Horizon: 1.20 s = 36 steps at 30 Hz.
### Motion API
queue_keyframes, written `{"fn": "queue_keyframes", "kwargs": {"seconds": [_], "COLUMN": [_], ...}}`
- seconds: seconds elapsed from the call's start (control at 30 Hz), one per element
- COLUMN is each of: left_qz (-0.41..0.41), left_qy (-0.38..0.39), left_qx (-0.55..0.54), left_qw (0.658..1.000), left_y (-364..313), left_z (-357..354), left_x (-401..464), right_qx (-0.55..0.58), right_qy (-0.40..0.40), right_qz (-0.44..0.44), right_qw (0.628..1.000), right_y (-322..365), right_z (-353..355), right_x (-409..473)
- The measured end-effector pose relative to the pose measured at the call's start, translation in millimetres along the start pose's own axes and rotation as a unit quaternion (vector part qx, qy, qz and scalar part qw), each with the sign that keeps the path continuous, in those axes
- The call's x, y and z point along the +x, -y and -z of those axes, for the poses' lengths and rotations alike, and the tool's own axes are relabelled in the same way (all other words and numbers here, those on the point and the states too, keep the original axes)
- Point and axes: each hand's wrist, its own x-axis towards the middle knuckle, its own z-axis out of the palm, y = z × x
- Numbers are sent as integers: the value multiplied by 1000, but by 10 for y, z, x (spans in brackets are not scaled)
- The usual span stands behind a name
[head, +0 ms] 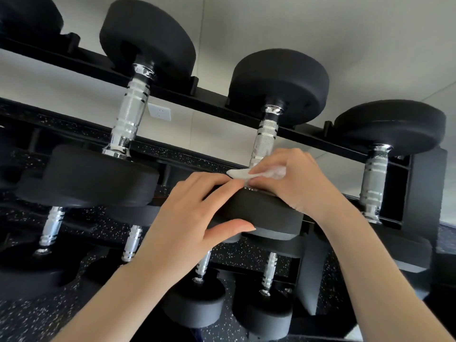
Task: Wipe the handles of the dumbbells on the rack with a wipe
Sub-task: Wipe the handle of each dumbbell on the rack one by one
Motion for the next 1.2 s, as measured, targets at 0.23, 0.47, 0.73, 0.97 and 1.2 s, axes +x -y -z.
{"fn": "queue_keyframes", "kwargs": {"seconds": [0.23, 0.47, 0.73, 0.97, 1.2], "left_qz": [6, 1, 4, 5, -1], "left_qy": [-11, -38, -34, -26, -29], "left_qx": [-5, 5, 11, 19, 15], "left_qw": [1000, 999, 999, 999, 999], "left_y": [3, 28, 31, 39, 52], "left_z": [-12, -68, -70, -60, -62], "left_x": [-10, -26, -26, -26, -22], "right_qx": [-104, -203, -325, -343, -326], "right_qy": [67, 67, 1, -76, -179], "right_qz": [-20, 7, 48, 49, 63], "right_qw": [992, 977, 944, 935, 926], "right_y": [119, 223, 280, 280, 248], "right_z": [3, -55, -135, 45, 165], "right_x": [66, 172, 275, 580, 751]}}
